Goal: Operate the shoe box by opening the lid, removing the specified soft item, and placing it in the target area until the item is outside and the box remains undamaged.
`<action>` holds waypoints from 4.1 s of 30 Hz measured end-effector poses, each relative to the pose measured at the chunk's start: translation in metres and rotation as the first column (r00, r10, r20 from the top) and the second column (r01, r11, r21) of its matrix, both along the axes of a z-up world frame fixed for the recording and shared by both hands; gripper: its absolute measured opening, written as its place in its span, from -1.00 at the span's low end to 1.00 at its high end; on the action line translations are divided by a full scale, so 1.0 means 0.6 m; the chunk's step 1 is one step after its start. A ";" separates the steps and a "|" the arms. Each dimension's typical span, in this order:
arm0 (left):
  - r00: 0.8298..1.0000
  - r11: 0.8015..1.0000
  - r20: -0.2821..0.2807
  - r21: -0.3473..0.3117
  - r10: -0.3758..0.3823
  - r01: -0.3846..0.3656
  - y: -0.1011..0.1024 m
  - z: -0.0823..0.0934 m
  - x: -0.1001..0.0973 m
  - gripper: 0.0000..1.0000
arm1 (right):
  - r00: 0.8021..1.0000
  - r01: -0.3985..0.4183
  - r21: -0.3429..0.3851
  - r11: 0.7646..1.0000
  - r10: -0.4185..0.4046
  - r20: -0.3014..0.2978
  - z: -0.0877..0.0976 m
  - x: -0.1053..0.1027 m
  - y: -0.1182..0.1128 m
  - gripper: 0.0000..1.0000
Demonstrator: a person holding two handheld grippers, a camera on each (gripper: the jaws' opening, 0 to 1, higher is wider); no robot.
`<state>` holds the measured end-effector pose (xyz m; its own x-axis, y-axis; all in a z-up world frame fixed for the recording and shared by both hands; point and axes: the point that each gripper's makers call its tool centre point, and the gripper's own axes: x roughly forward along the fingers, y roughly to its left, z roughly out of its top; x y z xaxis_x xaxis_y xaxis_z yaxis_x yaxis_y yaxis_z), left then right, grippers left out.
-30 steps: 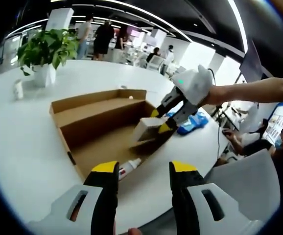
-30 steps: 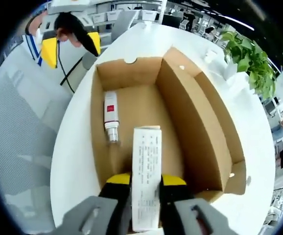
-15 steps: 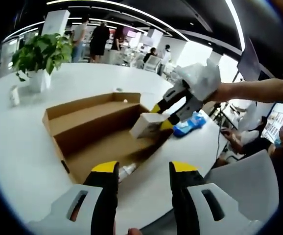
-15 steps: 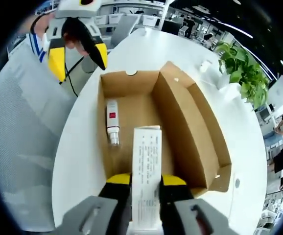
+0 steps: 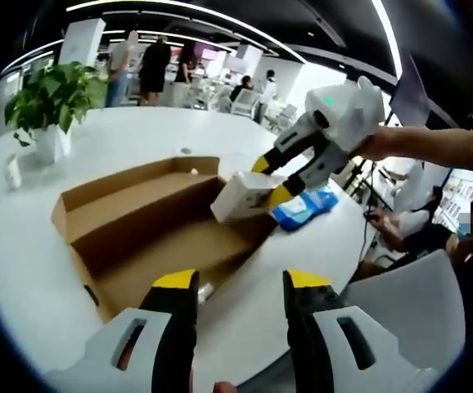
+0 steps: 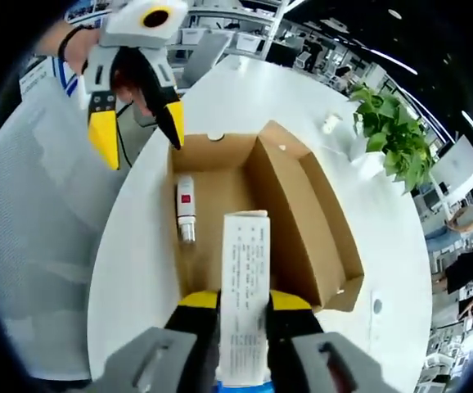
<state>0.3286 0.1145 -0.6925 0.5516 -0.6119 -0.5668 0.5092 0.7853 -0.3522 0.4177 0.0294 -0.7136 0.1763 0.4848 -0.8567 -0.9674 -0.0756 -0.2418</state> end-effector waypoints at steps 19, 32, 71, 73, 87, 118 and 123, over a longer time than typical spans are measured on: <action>0.999 0.999 -0.010 0.013 -0.051 0.051 -0.057 -0.001 0.005 -0.16 | 0.995 0.099 -0.013 0.995 -0.098 0.011 -0.008 0.007 -0.123 -0.67; 0.997 0.997 -0.019 0.011 -0.075 0.075 -0.090 -0.004 0.010 -0.15 | 0.983 0.182 -0.030 0.983 -0.182 0.000 -0.031 -0.001 -0.226 -0.67; 0.996 0.996 -0.032 0.018 -0.085 0.086 -0.148 -0.005 0.022 -0.15 | 0.935 0.354 -0.070 0.933 -0.355 -0.008 -0.037 0.012 -0.440 -0.67; 0.996 0.996 -0.031 0.017 -0.084 0.085 -0.151 -0.004 0.023 -0.15 | 0.935 0.354 -0.079 0.932 -0.356 -0.002 -0.036 0.016 -0.454 -0.67; 0.996 0.996 -0.043 0.025 -0.082 0.083 -0.159 -0.010 0.025 -0.14 | 0.923 0.383 -0.090 0.919 -0.384 -0.001 -0.038 0.033 -0.509 -0.67; 0.998 0.999 -0.062 0.035 -0.030 0.032 -0.157 -0.024 0.024 -0.12 | 0.930 0.365 -0.126 0.922 -0.369 -0.004 -0.066 0.068 -0.556 -0.67; 0.998 0.999 -0.062 0.037 -0.016 0.018 -0.146 -0.023 0.027 -0.12 | 0.927 0.372 -0.122 0.920 -0.375 -0.004 -0.071 0.080 -0.561 -0.67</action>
